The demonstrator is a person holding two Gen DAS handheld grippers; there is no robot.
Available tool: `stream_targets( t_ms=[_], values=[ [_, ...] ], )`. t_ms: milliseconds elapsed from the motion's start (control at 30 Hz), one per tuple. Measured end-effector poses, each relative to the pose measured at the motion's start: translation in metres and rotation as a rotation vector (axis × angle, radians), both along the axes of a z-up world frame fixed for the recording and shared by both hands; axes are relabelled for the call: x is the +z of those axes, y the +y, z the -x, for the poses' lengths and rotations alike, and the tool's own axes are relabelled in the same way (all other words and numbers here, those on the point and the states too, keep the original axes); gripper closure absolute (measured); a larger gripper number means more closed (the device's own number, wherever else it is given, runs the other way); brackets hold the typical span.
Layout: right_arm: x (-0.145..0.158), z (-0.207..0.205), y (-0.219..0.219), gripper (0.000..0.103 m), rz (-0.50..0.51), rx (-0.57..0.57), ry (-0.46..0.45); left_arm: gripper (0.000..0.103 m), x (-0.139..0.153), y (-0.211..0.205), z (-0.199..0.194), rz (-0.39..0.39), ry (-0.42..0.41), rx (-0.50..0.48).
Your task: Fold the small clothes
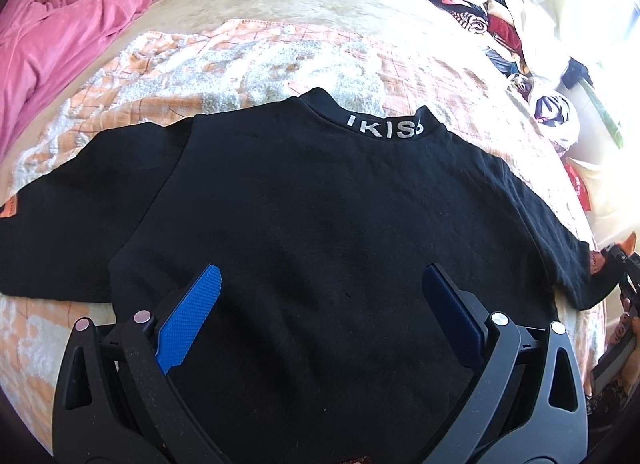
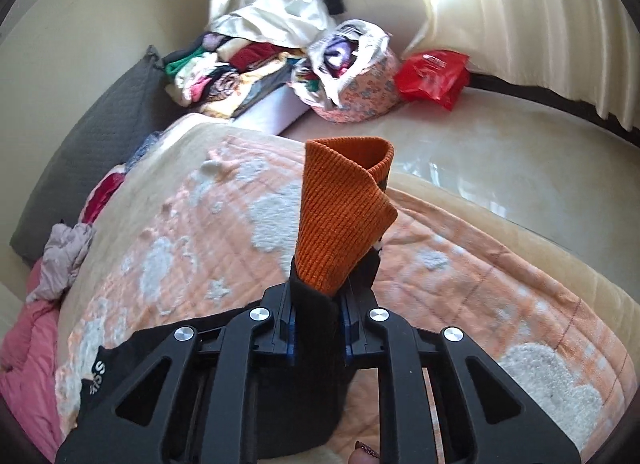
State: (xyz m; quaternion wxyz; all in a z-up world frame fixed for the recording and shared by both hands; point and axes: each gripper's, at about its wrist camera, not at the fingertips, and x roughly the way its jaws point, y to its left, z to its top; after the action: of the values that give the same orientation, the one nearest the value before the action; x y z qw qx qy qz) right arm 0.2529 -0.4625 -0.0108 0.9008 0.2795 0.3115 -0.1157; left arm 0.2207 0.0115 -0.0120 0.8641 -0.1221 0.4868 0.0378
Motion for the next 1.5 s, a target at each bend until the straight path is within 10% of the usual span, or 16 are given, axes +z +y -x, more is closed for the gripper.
stream_targets(
  t_ms=[433,900,1033,1133,1367,1500],
  values=[
    [0.063,0.012,0.177,0.091,0.113,0.515,-0.196,0.008,0.013,0.017,0.012,0.094,-0.026,-0.002],
    [0.037,0.029,0.279,0.090,0.182,0.809,-0.187,0.008,0.010,0.058,0.018,0.256,-0.034,0.057],
    [0.021,0.031,0.300,0.081,0.162,0.892,-0.153,0.008,0.001,0.063,0.015,0.352,-0.013,0.054],
    [0.014,0.033,0.310,0.051,0.108,0.958,-0.112,0.008,-0.006,0.061,0.012,0.387,0.011,0.055],
    [0.036,0.039,0.294,0.048,0.213,0.925,-0.164,0.014,-0.017,0.043,0.011,0.428,0.030,0.007],
    [0.032,0.027,0.266,0.048,0.248,0.823,-0.111,0.042,-0.032,0.019,0.009,0.510,0.088,-0.045]
  ],
)
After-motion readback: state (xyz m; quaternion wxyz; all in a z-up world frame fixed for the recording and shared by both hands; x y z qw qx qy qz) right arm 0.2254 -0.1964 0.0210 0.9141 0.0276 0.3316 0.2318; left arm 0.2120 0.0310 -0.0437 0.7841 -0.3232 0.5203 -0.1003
